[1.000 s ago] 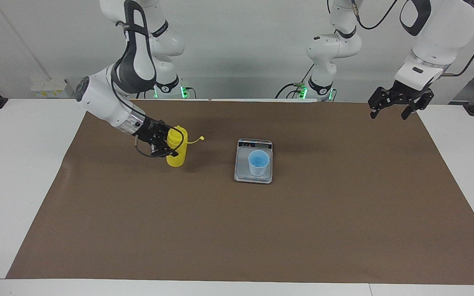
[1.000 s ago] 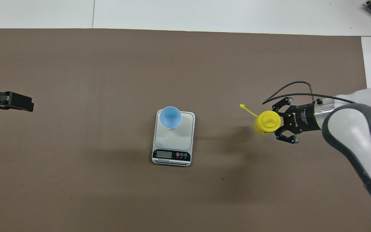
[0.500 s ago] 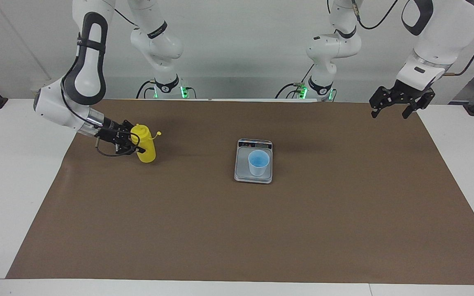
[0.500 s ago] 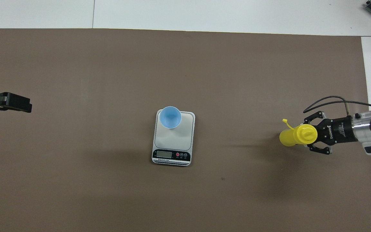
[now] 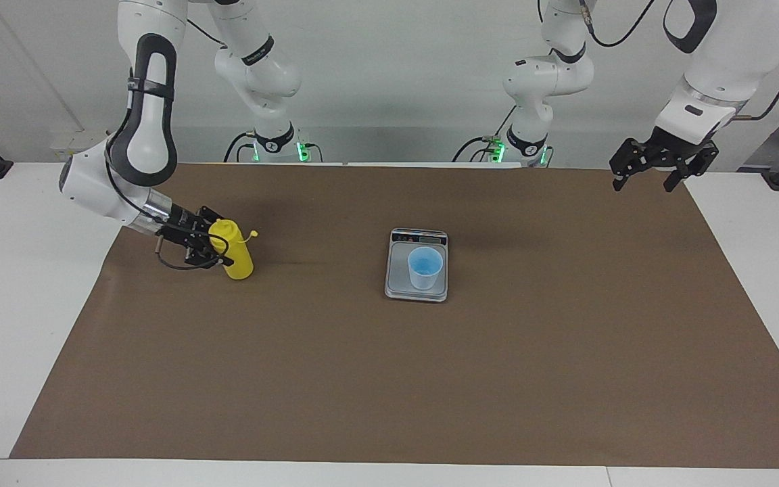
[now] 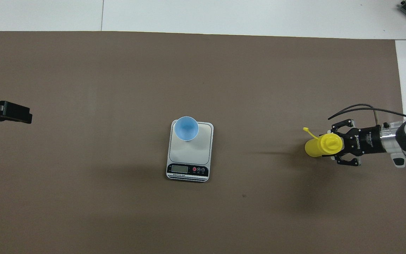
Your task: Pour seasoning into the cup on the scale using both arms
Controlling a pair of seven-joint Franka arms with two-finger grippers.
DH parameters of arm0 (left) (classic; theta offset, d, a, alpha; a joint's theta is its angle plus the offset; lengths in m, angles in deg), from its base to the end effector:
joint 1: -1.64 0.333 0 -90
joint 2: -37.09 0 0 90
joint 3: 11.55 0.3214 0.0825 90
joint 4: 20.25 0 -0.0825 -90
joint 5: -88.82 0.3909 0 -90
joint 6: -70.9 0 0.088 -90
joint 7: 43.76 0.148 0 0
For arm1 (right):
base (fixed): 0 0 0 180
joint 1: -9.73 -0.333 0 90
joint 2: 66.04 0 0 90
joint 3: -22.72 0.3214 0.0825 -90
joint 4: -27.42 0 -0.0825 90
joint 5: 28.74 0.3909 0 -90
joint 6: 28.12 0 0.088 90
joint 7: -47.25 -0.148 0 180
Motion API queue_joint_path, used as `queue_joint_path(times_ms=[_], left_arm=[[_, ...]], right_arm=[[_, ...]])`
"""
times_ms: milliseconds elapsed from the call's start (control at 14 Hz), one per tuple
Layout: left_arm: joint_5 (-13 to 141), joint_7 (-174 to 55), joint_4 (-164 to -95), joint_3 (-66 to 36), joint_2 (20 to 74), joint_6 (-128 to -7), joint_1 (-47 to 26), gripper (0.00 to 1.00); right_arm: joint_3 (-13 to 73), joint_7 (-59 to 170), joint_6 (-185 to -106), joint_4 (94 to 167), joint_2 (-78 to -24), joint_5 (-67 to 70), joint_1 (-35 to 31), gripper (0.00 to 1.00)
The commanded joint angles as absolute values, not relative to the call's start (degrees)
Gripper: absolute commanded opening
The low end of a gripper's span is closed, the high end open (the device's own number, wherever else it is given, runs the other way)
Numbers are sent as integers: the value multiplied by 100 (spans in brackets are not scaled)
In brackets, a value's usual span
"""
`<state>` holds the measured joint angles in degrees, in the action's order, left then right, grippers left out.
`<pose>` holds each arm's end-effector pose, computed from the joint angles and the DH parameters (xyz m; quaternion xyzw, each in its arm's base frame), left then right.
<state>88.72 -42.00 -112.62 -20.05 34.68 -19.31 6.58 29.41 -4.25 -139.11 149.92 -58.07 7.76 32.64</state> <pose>0.5473 -0.0359 0.5925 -0.9989 0.0463 -0.0020 0.0022 0.5213 -0.0856 0.2975 -0.6868 0.6524 0.2377 0.2150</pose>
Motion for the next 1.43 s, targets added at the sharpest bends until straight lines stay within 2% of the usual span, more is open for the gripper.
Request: queue_joint_path(times_ms=[0,143,571,857,1357], left_arm=[[8873,-4130,-11070,-1955,3568,-1718,621,100],[8926,-4121,-10868,-1998,3717,-1569,613,100],[8882,-3972,-10964,-1999,3683,-1673,613,100],[8882,-3963,-10964,-1990,3683,-1682,621,100],[8882,-3972,-10964,-1990,3683,-1699,569,100]], right_arm=[[2931,-460,-13957,14977,-5936,519,3381,100],[2922,-251,-13957,14968,-6085,38,3452,100],[2966,1137,-13904,14827,-6656,-1378,3391,100],[3053,1297,-13895,14713,-7105,-1591,3312,100],[3071,2202,-13588,14266,-7404,-2354,2127,100]])
